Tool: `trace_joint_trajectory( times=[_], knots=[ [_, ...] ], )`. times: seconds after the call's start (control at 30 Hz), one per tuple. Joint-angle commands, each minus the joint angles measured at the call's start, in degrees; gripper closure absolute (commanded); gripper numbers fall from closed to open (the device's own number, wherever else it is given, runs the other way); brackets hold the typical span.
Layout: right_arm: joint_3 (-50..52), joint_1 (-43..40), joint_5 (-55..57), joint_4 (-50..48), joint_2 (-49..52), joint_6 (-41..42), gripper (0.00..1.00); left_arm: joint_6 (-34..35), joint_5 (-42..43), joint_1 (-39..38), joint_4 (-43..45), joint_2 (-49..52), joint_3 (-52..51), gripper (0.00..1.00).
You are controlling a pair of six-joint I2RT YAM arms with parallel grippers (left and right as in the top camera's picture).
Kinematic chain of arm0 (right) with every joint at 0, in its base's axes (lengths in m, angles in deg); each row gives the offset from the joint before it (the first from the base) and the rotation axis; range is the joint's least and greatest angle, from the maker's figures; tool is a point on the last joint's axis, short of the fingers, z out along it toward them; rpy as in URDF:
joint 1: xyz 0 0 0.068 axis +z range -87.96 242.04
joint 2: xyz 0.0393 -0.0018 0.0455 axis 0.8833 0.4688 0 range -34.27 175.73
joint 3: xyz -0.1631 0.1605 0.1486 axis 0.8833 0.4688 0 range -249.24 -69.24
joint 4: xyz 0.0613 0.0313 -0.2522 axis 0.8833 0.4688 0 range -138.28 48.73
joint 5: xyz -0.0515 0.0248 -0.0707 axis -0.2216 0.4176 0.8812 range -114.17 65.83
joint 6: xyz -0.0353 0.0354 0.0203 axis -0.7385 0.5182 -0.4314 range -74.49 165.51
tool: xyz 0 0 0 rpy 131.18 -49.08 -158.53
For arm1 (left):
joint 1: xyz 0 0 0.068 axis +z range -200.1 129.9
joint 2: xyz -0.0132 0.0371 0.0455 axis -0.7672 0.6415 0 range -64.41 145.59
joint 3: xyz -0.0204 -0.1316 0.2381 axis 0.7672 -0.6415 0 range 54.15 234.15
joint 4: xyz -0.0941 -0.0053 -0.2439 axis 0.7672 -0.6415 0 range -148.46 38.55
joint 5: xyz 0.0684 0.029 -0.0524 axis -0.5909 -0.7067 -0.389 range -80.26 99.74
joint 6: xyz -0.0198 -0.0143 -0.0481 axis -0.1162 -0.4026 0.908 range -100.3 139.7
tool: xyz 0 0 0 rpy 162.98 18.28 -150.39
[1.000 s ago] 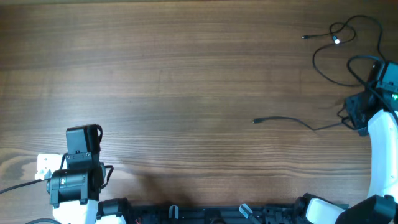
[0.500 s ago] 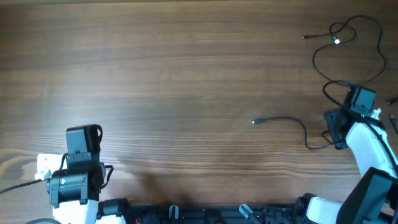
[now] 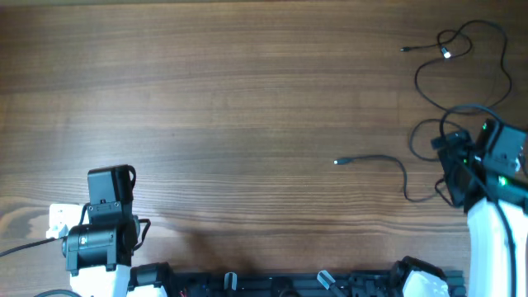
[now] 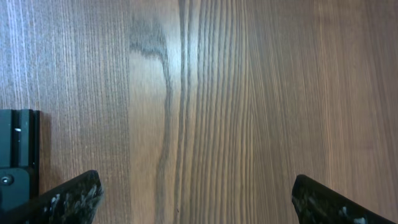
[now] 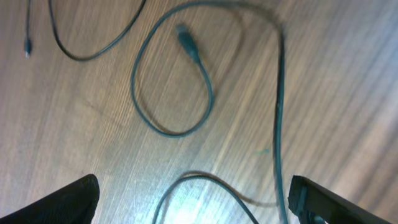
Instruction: Untangle cables
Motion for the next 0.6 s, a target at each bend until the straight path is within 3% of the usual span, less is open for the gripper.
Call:
trace_joint_trajectory(
  times=[0.0, 0.07, 0.2, 0.27, 0.4, 0.57],
  knots=[
    [-1.0, 0.0, 4.7, 1.3, -6.8, -3.4, 0.00, 0.3, -0.3, 0.3, -0.1, 0.1, 0.0, 0.00],
    [-1.0, 0.0, 1.1, 0.7, -9.9, -9.7, 0.00, 0.3, -0.3, 0.3, -0.1, 0.1, 0.0, 0.00],
    [-1.0, 0.0, -25.4, 0.3, -11.5, -23.7, 0.00, 0.3, -0.3, 0.3, -0.1, 0.1, 0.0, 0.00],
    [-1.0, 0.1, -33.4, 1.7, -11.5, -24.7, 0.00, 0.3, -0.3, 0.3, -0.1, 0.1, 0.0, 0.00],
    [-1.0, 0.1, -35.5, 5.6, -14.1, -27.8, 0.00, 0.3, -0.3, 0.3, -0.1, 0.1, 0.0, 0.00],
    [-1.0, 0.1, -37.0, 13.4, -24.0, -38.2, 0.00, 0.3, -0.3, 0.3, -0.1, 0.1, 0.0, 0.00]
  ],
)
